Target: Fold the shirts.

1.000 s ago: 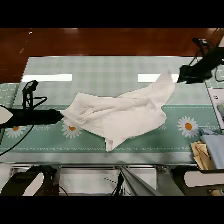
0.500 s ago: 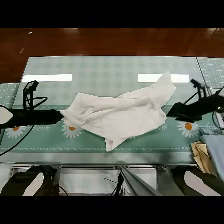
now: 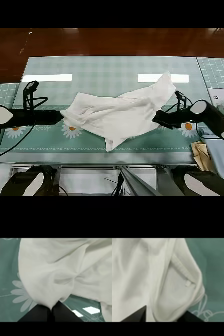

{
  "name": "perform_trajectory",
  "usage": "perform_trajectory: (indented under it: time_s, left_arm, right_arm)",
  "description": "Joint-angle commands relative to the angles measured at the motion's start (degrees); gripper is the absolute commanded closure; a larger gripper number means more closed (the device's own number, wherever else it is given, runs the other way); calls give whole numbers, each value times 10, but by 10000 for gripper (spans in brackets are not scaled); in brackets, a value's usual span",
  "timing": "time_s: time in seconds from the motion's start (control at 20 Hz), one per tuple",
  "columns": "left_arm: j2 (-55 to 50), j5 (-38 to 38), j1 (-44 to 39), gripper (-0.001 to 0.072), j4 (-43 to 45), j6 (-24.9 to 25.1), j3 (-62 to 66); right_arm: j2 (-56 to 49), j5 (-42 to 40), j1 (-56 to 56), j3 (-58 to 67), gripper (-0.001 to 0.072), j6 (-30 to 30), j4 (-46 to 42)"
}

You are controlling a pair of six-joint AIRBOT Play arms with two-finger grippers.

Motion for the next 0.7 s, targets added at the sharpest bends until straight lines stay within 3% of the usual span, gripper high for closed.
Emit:
perform_trajectory:
  time_s: [0.0,0.05,0.25,0.5,0.65]
  left_arm:
    - [0,3,0,684,0,15,0]
    - [0,6,0,684,0,15,1]
    - [2,21,1,684,0,15,39]
    - [5,41,1,684,0,14,219]
    - [9,40,0,684,-9,12,365]
  right_arm:
    - [-56,-54,41,-6,548,49,2]
    - [-57,-44,40,-5,679,47,0]
    - [33,26,10,65,681,-26,-32]
    - [220,52,-44,254,682,-33,-61]
    - [279,54,-79,379,682,-31,-61]
